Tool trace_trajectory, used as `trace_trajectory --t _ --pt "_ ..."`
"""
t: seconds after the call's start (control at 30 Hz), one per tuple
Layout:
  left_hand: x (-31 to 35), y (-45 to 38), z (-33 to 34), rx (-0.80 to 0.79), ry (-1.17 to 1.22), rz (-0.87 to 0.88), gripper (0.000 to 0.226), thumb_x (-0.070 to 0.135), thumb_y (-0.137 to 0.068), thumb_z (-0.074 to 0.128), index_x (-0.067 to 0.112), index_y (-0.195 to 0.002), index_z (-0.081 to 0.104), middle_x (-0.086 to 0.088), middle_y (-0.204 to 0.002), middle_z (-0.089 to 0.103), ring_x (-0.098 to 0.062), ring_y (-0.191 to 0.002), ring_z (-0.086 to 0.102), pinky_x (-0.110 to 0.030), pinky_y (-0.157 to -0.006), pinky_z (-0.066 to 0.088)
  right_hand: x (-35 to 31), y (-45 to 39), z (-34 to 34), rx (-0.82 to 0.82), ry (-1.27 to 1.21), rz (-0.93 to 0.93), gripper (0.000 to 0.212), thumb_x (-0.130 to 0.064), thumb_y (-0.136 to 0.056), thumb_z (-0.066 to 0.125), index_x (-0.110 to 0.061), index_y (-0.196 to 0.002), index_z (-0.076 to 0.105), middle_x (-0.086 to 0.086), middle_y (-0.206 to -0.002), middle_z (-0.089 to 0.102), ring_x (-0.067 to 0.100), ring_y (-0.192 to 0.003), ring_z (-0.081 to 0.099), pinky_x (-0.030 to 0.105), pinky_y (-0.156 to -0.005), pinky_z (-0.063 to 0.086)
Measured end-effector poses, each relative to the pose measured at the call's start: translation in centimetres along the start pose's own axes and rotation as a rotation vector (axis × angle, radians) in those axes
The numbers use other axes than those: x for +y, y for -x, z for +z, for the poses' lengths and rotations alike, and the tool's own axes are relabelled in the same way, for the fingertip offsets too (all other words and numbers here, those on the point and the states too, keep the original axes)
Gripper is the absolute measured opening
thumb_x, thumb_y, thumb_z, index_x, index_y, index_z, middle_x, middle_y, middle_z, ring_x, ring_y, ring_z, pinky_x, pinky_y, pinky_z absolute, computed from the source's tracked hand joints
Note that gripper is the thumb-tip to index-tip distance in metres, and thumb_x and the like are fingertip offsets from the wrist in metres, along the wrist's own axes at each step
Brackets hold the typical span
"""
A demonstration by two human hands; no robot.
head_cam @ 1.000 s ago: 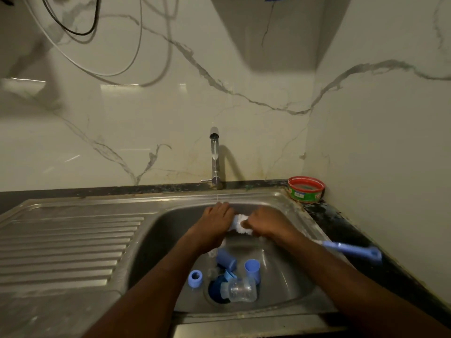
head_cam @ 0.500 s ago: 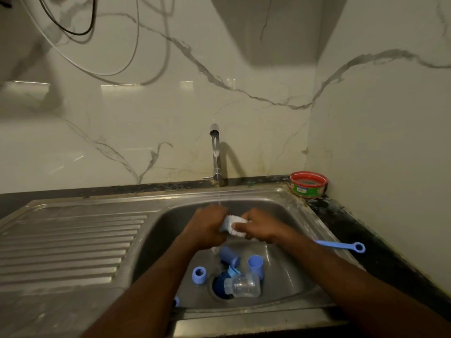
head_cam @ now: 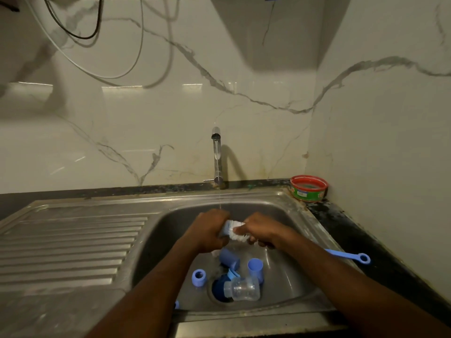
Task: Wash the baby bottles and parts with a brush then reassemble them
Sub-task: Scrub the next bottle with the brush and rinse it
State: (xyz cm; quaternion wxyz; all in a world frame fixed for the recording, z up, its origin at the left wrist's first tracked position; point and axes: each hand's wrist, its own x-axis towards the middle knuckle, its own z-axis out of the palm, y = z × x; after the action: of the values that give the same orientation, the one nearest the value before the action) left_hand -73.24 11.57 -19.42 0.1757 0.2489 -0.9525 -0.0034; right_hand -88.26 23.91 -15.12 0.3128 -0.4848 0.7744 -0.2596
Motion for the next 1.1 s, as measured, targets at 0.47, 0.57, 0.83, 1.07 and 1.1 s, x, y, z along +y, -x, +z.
trace_trajectory --t 0.47,0.57,0.83,1.07,1.1 --pt "-1.1 0.9 0.7 -0.329 -0.338 -0.334 0.055 0.034 -0.087 0.071 0.029 -0.138 0.049 -0.004 -0.142 0.052 -0.028 -0.133 0.048 -0.054 -0.112 0.036 -1.3 5.6 -6.1 0.606 1.060 -0.396 0.033 -0.050 -0.093 0.058 -0.030 -0.116 0.069 -0.003 -0.104 0.071 0.016 -0.092 0.066 0.029 -0.067 0.039" --pt "-0.4 1.2 0.3 -0.418 -0.616 -0.311 0.065 0.034 -0.087 0.073 0.029 -0.145 0.043 -0.009 -0.150 0.045 -0.033 -0.141 0.039 -0.066 -0.116 0.022 -1.3 5.6 -5.7 0.596 1.114 -0.316 0.025 -0.044 -0.094 0.059 -0.027 -0.109 0.071 -0.003 -0.101 0.070 0.016 -0.092 0.067 0.028 -0.067 0.039" --pt "3.9 -0.9 3.3 -0.475 -0.986 -0.341 0.087 0.024 -0.083 0.079 0.014 -0.155 0.030 -0.020 -0.146 0.042 -0.044 -0.138 0.036 -0.079 -0.106 0.019 0.6 3.2 -2.6 0.500 1.074 -0.220 0.016 -0.032 -0.093 0.063 -0.024 -0.106 0.069 -0.001 -0.107 0.069 0.018 -0.099 0.068 0.029 -0.074 0.043" --pt "3.1 -0.9 3.3 -0.404 -0.915 -0.262 0.074 0.020 -0.087 0.074 0.012 -0.151 0.038 -0.020 -0.151 0.040 -0.041 -0.144 0.032 -0.067 -0.119 0.016 1.3 2.4 -3.0 0.504 1.058 -0.175 0.019 -0.035 -0.096 0.060 -0.022 -0.107 0.070 -0.002 -0.108 0.068 0.017 -0.100 0.067 0.028 -0.073 0.043" --pt "3.2 -1.0 2.8 -0.365 -0.843 -0.254 0.071 0.022 -0.090 0.071 0.012 -0.151 0.038 -0.019 -0.153 0.039 -0.039 -0.145 0.032 -0.064 -0.120 0.017 1.3 2.4 -3.0 0.496 1.045 -0.181 0.020 -0.035 -0.097 0.059 -0.022 -0.109 0.069 -0.001 -0.110 0.068 0.017 -0.101 0.066 0.028 -0.076 0.045"
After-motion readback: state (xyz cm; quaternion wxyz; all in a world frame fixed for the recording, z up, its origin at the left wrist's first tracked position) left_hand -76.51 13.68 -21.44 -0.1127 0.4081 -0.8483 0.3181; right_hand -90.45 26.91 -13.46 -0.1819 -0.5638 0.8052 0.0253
